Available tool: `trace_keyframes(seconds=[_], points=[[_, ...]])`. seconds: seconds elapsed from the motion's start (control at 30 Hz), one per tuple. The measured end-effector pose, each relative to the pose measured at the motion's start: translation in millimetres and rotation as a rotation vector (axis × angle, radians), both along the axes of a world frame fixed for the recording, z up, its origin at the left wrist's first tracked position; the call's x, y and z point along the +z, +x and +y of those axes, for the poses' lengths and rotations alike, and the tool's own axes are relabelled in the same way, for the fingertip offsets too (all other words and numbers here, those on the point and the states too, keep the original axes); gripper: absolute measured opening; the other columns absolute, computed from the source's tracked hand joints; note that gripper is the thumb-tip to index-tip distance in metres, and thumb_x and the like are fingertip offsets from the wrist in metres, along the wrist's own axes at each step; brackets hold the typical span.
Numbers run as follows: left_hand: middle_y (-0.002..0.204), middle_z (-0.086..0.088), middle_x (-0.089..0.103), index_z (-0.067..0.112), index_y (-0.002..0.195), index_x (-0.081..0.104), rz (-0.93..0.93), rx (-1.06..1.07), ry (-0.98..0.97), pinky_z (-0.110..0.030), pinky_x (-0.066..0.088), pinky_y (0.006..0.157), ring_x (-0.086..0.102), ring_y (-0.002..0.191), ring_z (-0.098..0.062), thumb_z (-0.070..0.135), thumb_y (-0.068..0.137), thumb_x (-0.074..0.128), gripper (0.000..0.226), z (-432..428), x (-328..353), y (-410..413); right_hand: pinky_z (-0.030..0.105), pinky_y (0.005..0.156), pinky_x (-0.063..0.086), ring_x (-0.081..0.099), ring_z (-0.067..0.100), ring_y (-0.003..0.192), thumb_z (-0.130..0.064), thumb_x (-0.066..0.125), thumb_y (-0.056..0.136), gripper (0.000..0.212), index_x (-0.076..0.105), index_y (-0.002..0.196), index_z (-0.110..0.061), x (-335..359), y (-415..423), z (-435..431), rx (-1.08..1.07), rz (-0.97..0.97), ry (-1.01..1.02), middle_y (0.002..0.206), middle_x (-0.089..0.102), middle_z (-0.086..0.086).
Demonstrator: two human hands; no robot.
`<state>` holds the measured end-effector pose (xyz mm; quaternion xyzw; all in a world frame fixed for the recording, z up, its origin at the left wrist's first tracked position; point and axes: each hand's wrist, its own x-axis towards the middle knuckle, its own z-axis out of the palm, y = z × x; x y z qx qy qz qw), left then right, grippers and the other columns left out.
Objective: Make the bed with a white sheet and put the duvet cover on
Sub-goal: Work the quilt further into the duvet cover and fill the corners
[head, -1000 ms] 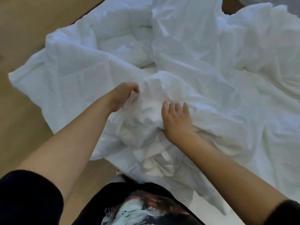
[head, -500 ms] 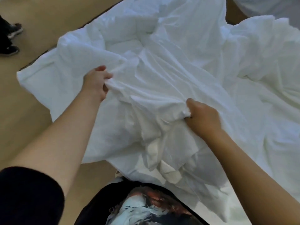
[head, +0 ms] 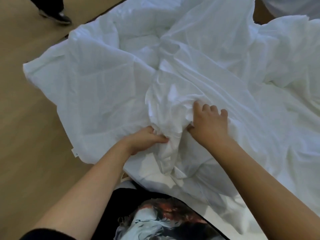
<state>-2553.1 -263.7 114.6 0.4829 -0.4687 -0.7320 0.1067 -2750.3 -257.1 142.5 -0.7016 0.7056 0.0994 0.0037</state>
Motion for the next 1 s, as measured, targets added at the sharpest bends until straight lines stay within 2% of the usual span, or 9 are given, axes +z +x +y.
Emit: trace_keyframes(seconds=[0.1,0.23,0.33,0.5,0.63,0.7,0.77,0.87,1.0], points=[[0.100,0.014,0.060,0.033,0.108,0.055,-0.240,0.217,-0.262,-0.015,0.042,0.068,0.054,0.084,0.005,0.040,0.094,0.050,0.016,-14.3,-4.8,2.4,0.041,0.090,0.038,0.052,0.026,0.092,-0.024,0.055,0.087,0.055,0.033,0.134,-0.006,-2.7,13.6,1.9,0.068,0.023,-0.001,0.103,0.054,0.006],[0.090,-0.003,0.066,0.015,0.095,0.063,-0.195,0.694,-0.122,-0.027,0.046,0.061,0.062,0.079,-0.018,0.038,0.090,0.056,0.024,-48.2,0.2,23.0,0.032,0.060,0.031,0.048,0.023,0.073,-0.030,0.047,0.093,0.026,0.044,0.109,-0.011,-0.2,28.5,-7.0,0.141,-0.112,0.001,0.090,0.053,0.006],[0.072,0.000,0.057,0.015,0.074,0.059,-0.280,0.609,-0.215,-0.025,0.041,0.056,0.053,0.070,-0.017,0.040,0.076,0.070,0.027,-64.6,-4.1,55.8,0.032,0.057,0.031,0.061,0.034,0.075,-0.041,0.060,0.085,0.032,0.051,0.094,-0.011,14.1,-3.6,-15.5,0.149,-0.161,-0.028,0.085,0.062,0.012],[0.049,0.012,0.030,0.021,0.049,0.033,-0.495,0.210,-0.486,-0.026,0.024,0.048,0.029,0.049,-0.011,0.059,0.051,0.076,0.058,-89.2,-2.5,72.4,0.035,0.048,0.039,0.056,0.037,0.053,-0.018,0.080,0.067,0.034,0.051,0.072,-0.002,35.5,-58.0,-17.9,0.096,-0.123,-0.121,0.062,0.056,0.017],[0.083,-0.002,0.061,0.012,0.080,0.064,-0.446,0.318,-0.322,-0.029,0.039,0.064,0.057,0.076,-0.022,0.064,0.084,0.047,0.055,-94.4,-6.2,46.1,0.043,0.077,0.038,0.050,0.037,0.099,-0.028,0.067,0.079,0.045,0.048,0.111,-0.003,17.8,-38.0,-40.9,-0.164,-0.050,0.022,0.107,0.054,0.021],[0.108,-0.007,0.064,0.007,0.111,0.064,-0.379,0.494,-0.089,-0.030,0.045,0.069,0.059,0.088,-0.023,0.059,0.093,0.036,0.062,-94.7,-12.4,46.9,0.045,0.088,0.033,0.043,0.036,0.111,-0.032,0.065,0.076,0.065,0.039,0.131,-0.010,8.3,-10.4,-42.7,-0.029,-0.052,0.059,0.122,0.046,0.018],[0.111,-0.005,0.065,0.013,0.111,0.064,-0.270,0.611,0.014,-0.031,0.050,0.076,0.061,0.090,-0.019,0.058,0.095,0.035,0.056,-94.1,-16.3,54.8,0.046,0.095,0.029,0.040,0.035,0.118,-0.042,0.063,0.075,0.077,0.032,0.141,-0.016,1.8,17.7,-40.7,0.146,-0.114,0.065,0.131,0.042,0.013],[0.100,0.002,0.068,0.017,0.109,0.065,-0.109,0.629,0.046,-0.030,0.053,0.075,0.064,0.087,-0.015,0.062,0.093,0.034,0.056,-89.5,-13.7,57.4,0.040,0.091,0.033,0.046,0.029,0.111,-0.051,0.046,0.090,0.056,0.041,0.135,-0.018,-1.0,43.7,-40.5,0.260,-0.101,0.093,0.127,0.047,0.007],[0.090,0.011,0.070,0.034,0.099,0.062,0.048,0.335,0.006,-0.018,0.051,0.067,0.065,0.073,0.000,0.076,0.079,0.034,0.055,-77.9,-1.5,61.5,0.036,0.081,0.035,0.052,0.028,0.100,-0.038,0.036,0.100,0.039,0.063,0.111,-0.011,10.2,67.5,-50.2,0.245,-0.178,-0.023,0.113,0.058,0.006]])
